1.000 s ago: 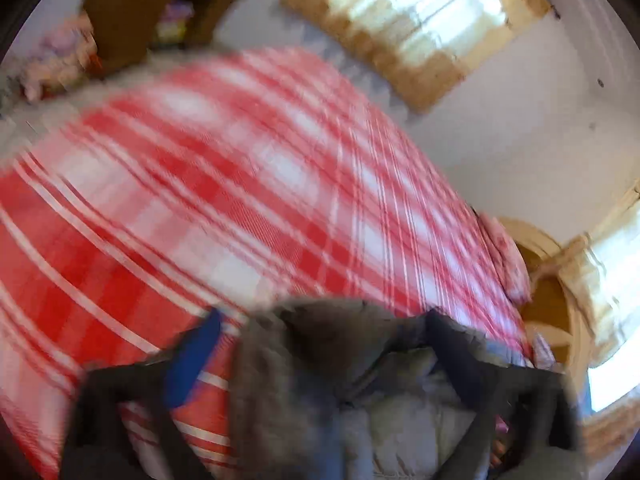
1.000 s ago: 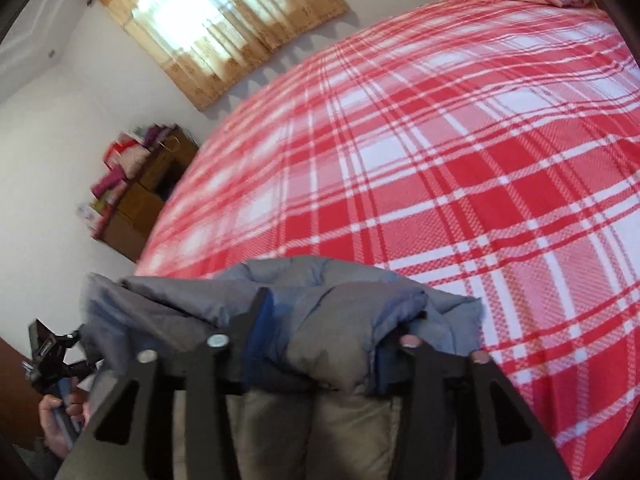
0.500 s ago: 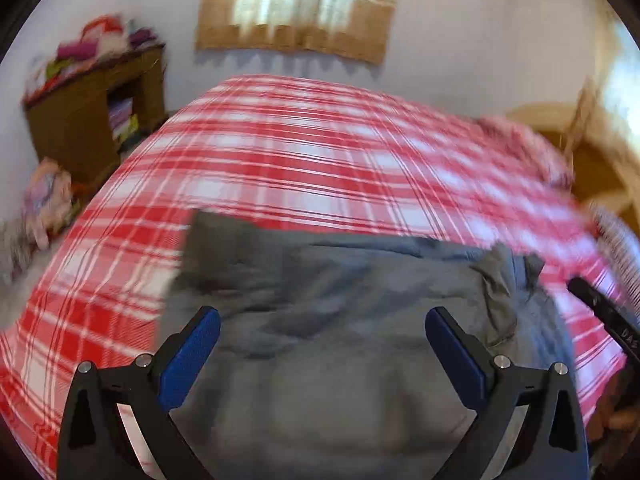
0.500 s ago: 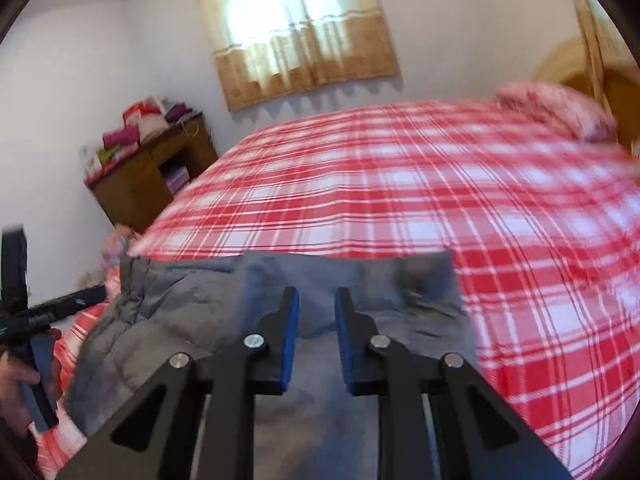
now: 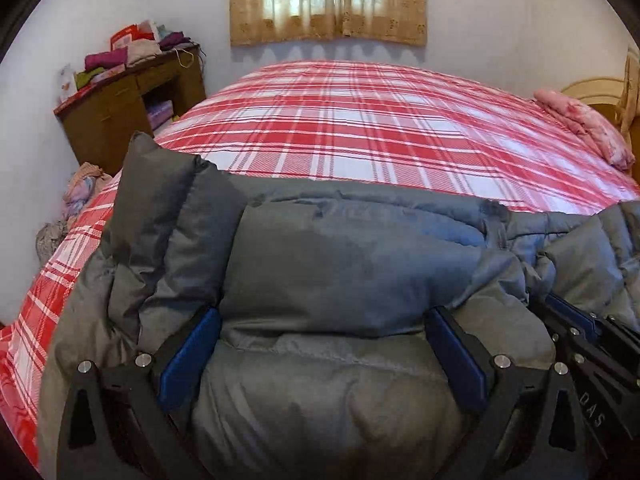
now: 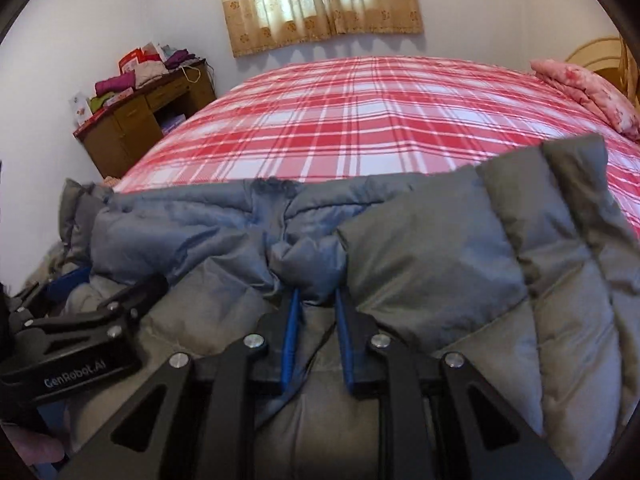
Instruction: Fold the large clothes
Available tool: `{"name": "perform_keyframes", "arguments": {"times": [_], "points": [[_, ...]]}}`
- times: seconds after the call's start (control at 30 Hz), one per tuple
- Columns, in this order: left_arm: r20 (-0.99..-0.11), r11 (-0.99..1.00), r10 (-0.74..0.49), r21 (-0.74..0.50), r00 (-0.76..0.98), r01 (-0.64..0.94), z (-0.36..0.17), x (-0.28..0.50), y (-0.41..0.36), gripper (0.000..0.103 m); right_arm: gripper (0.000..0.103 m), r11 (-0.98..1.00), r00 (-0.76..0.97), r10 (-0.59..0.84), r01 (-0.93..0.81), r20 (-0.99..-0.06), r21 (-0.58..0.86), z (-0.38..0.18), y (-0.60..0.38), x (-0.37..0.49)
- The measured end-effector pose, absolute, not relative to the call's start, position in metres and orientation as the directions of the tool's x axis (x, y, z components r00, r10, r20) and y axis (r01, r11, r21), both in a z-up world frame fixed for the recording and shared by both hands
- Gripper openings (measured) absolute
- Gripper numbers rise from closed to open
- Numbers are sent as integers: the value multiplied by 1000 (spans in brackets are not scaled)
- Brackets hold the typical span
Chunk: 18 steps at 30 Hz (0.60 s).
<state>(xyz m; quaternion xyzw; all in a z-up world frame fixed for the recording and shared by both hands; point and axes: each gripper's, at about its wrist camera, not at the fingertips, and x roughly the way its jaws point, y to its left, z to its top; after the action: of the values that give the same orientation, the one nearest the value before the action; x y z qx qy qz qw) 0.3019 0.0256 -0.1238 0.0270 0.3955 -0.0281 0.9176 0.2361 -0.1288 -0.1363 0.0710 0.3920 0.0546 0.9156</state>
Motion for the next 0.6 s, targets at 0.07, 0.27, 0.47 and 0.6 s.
{"name": "perform_keyframes", "arguments": {"times": [0.07, 0.27, 0.47, 0.6], "points": [[-717, 997, -4, 50, 697, 57, -131, 301, 22, 102, 22, 982, 681, 164, -45, -714, 183, -139, -130, 237], [-734, 998, -2, 42, 679, 49, -144, 309, 22, 102, 19, 975, 665, 182, -28, -724, 220, -144, -135, 240], [-747, 997, 10, 55, 665, 46, -148, 314, 21, 102, 19, 960, 648, 231, -31, -726, 278, -125, -151, 233], [-748, 997, 13, 57, 663, 46, -148, 315, 20, 102, 19, 982, 723, 99, 39, -684, 183, -89, -182, 210]]}}
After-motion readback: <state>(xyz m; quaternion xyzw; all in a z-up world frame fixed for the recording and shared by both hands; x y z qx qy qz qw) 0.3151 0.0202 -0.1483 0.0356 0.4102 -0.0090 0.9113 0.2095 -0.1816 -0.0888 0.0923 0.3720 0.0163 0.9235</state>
